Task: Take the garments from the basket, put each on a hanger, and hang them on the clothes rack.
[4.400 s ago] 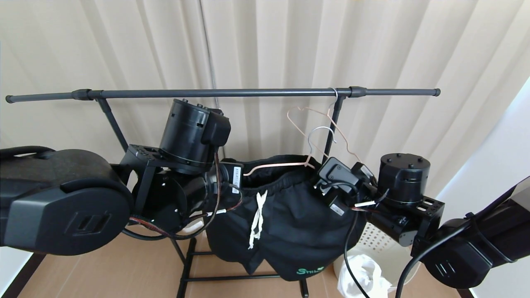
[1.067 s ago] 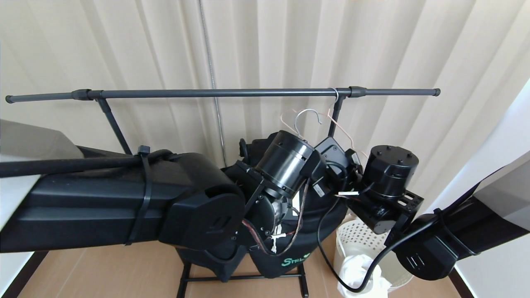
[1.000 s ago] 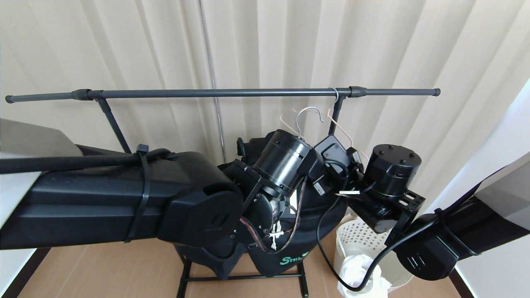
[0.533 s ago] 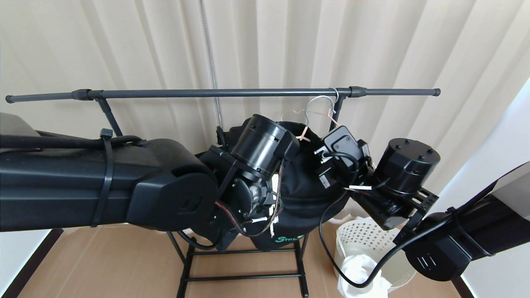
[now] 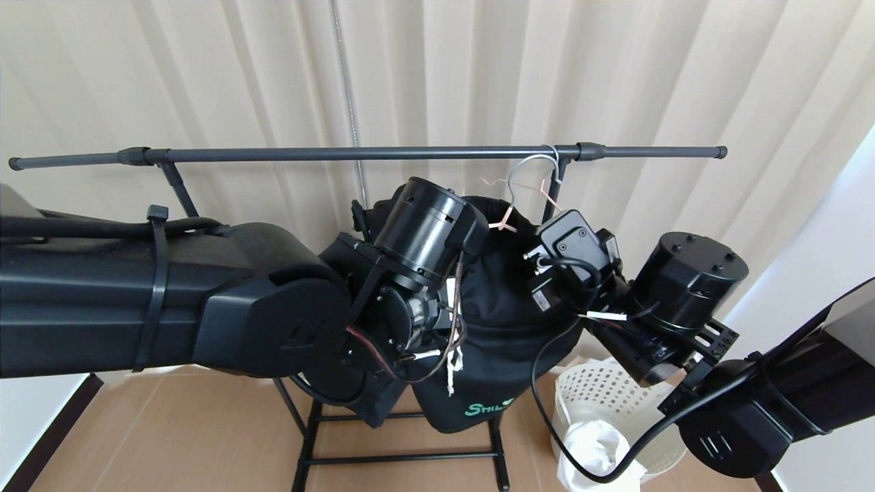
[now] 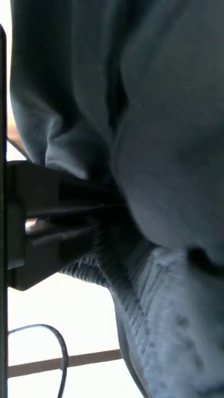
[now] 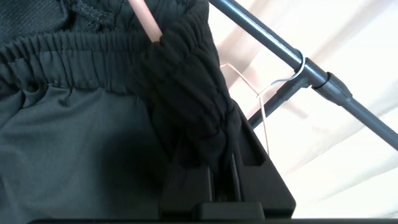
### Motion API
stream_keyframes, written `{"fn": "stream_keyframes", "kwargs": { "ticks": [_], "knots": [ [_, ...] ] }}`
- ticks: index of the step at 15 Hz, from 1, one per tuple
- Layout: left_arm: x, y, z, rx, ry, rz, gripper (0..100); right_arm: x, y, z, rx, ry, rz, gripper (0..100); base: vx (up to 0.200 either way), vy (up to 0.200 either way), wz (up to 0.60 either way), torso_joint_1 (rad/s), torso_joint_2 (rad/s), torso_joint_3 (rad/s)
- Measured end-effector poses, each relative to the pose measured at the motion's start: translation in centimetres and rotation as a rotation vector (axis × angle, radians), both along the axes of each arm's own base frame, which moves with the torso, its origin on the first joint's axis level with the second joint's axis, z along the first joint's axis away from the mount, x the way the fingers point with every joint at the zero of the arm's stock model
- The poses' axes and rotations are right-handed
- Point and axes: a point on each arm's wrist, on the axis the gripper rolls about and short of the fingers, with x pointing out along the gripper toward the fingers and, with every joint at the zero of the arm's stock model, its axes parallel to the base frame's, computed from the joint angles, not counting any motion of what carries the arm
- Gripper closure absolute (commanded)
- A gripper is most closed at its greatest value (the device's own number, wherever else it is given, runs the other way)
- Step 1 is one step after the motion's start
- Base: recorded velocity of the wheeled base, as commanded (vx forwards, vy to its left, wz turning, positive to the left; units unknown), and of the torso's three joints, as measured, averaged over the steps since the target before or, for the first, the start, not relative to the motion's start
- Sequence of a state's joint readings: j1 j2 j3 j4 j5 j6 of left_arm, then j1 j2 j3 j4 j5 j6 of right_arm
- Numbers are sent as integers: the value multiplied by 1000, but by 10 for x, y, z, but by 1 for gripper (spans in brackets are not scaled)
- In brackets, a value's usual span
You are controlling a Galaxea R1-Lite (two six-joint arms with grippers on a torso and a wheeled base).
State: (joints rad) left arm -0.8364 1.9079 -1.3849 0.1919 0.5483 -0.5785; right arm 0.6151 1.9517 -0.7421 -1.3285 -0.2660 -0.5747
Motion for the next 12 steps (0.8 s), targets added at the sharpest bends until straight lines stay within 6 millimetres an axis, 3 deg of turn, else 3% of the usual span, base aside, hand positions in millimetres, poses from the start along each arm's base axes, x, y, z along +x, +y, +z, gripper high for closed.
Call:
{"fn": "stream_keyframes", "kwargs": {
  "ticks": [4,12],
  "knots": [
    [-5,0,0,2,-2,-12,0,-1,2,-3,-9,7,6,100,0,0,0,0,0,0],
    [-48,5,8,46,-35,-146,0,5,7,-17,-35,32,5,100,0,0,0,0,0,0]
  ]
}}
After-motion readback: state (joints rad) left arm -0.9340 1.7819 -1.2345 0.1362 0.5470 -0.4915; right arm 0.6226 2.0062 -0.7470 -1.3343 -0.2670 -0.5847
